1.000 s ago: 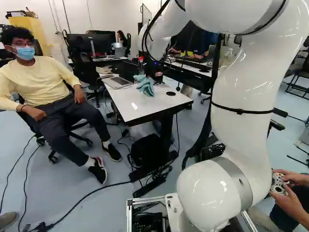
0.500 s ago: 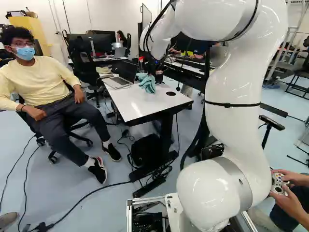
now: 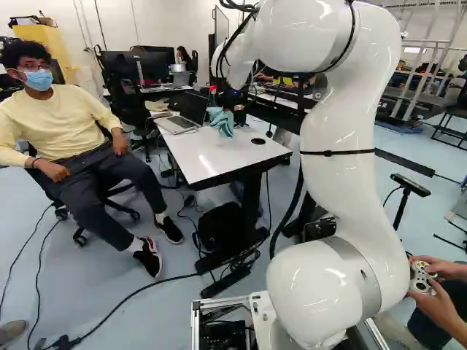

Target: Clean the table with the green towel

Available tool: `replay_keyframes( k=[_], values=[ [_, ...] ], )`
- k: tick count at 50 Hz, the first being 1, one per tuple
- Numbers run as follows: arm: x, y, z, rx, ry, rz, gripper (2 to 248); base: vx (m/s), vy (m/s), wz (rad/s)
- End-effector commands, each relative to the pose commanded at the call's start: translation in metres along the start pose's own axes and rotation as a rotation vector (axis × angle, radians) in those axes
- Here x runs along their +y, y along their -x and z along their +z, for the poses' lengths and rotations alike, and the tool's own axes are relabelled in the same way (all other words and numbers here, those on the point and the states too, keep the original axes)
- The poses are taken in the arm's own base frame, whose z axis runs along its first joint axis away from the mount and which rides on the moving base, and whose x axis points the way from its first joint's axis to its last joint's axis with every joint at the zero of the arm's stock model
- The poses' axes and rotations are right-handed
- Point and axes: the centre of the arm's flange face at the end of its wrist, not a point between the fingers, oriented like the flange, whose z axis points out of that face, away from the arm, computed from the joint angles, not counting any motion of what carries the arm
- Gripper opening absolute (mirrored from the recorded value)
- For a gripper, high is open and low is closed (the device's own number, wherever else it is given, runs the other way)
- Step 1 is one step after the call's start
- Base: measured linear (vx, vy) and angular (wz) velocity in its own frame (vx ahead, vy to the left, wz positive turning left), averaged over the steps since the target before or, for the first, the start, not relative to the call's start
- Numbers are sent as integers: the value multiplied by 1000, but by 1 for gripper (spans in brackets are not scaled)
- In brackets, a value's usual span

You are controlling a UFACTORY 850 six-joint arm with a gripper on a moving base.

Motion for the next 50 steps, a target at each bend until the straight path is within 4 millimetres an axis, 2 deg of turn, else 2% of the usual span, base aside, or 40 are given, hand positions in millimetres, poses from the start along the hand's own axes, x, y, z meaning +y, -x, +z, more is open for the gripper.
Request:
replay_keyframes(
  k=[29, 50],
  values=[
    [6, -18, 22, 22, 6, 6, 25, 0, 0, 0],
    [4, -29, 36, 37, 3, 4, 25, 0, 0, 0]
  ],
)
